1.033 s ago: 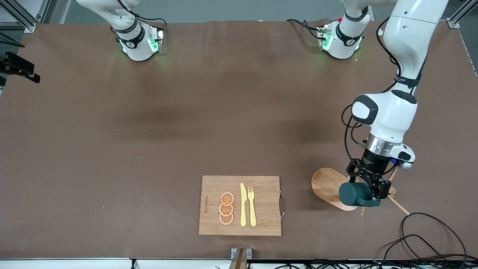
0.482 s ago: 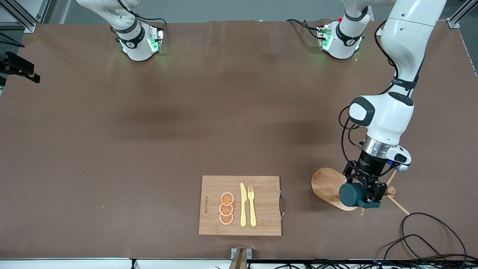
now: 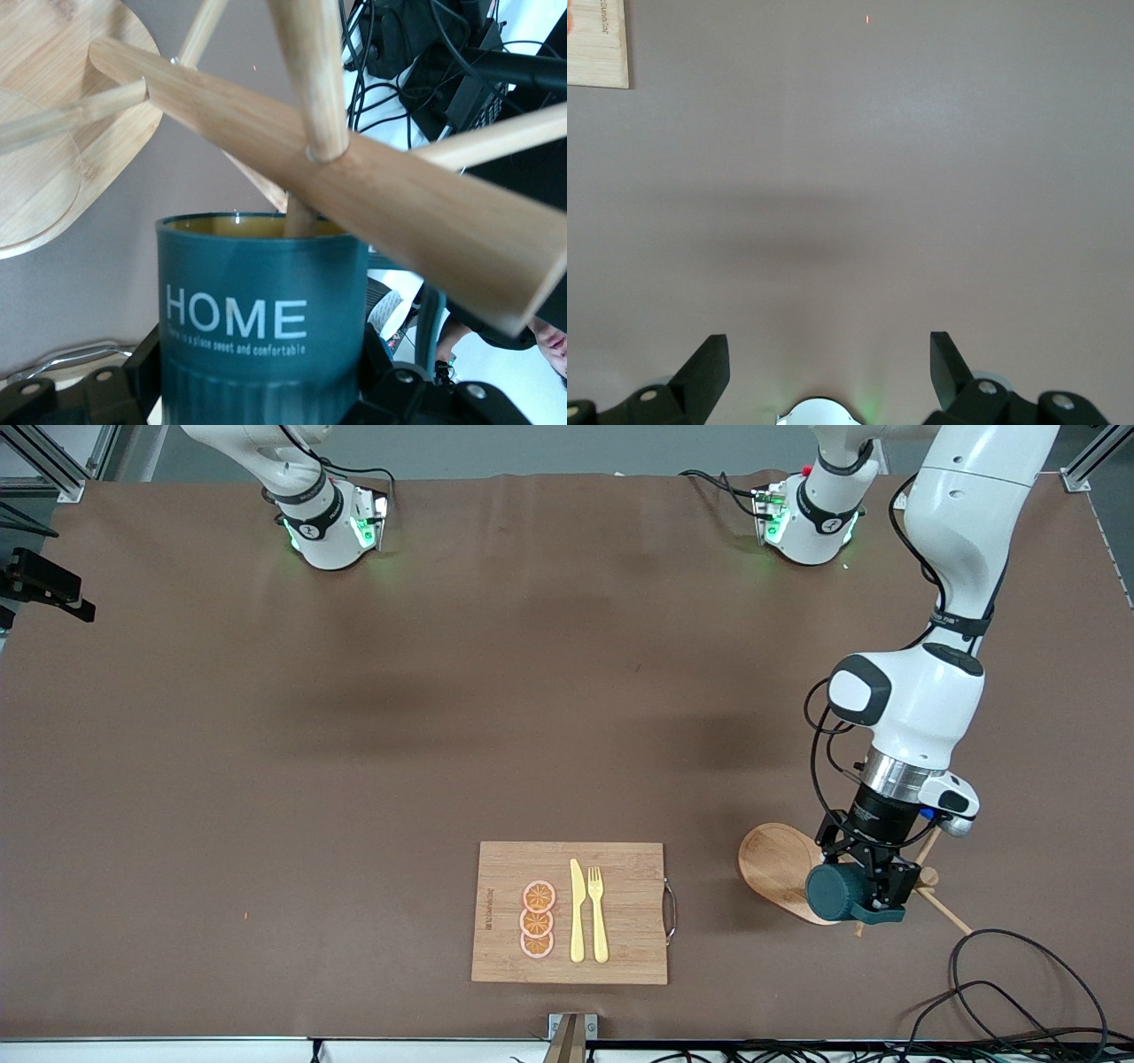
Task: Transfer cup from left to right arm and place
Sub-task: 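Close the left gripper on the teal mug body, then lift the mug off the stand and carry it toward the table middle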
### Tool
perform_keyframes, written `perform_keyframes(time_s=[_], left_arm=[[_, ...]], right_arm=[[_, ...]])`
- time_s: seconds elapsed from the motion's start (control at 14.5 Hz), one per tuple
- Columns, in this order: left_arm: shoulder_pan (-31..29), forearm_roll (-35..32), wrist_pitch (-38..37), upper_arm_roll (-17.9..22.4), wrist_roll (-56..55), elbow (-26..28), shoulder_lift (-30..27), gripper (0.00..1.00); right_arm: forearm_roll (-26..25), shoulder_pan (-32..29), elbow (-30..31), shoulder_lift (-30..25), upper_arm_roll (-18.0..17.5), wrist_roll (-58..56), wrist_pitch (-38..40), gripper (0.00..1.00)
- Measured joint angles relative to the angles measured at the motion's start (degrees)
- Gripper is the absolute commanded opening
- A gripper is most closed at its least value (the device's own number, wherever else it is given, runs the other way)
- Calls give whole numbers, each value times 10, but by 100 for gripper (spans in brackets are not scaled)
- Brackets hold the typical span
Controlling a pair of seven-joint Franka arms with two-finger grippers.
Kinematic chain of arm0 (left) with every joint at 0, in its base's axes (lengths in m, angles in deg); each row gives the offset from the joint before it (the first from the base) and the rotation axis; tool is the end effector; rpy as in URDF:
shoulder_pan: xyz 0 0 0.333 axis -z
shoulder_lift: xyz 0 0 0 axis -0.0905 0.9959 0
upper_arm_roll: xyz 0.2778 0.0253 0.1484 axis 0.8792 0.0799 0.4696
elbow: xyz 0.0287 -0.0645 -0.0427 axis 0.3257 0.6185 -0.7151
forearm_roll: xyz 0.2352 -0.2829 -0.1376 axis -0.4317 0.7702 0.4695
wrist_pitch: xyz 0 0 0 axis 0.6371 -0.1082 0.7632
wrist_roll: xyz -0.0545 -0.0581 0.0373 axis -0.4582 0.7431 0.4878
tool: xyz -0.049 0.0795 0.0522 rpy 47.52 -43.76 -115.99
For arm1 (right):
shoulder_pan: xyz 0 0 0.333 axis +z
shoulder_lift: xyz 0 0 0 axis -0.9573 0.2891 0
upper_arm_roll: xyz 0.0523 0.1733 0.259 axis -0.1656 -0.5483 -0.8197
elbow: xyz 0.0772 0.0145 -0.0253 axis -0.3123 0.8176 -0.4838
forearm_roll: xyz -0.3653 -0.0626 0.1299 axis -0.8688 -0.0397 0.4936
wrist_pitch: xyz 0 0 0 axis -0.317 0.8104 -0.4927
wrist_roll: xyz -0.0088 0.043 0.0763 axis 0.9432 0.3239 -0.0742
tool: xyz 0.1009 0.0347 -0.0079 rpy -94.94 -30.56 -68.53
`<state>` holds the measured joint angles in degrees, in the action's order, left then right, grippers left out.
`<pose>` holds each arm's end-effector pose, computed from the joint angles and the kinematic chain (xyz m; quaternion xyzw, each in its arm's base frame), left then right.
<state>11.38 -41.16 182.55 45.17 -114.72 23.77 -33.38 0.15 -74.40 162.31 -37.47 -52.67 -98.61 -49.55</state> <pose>0.6684 -0.1246 0.3360 0.5561 0.7249 0.1551 0.3757 0.5176 -0.0552 0.6636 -0.9987 -0.0316 0.0367 0.0146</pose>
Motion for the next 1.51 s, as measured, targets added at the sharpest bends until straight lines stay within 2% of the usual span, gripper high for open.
perform_keyframes(time_s=[0.55, 1.03, 1.38, 1.51], left_arm=[[64, 0, 0, -3, 0, -1, -16, 82], [161, 0, 0, -3, 0, 2, -30, 82], [247, -4, 0, 1, 1, -28, -5, 82], [268, -49, 0, 2, 3, -54, 21, 82]], right_arm=[[0, 0, 0, 0, 0, 0, 1, 100], [0, 0, -7, 0, 1, 0, 1, 100], [0, -13, -4, 17, 2, 0, 4, 100], [0, -28, -1, 41, 2, 0, 2, 100]])
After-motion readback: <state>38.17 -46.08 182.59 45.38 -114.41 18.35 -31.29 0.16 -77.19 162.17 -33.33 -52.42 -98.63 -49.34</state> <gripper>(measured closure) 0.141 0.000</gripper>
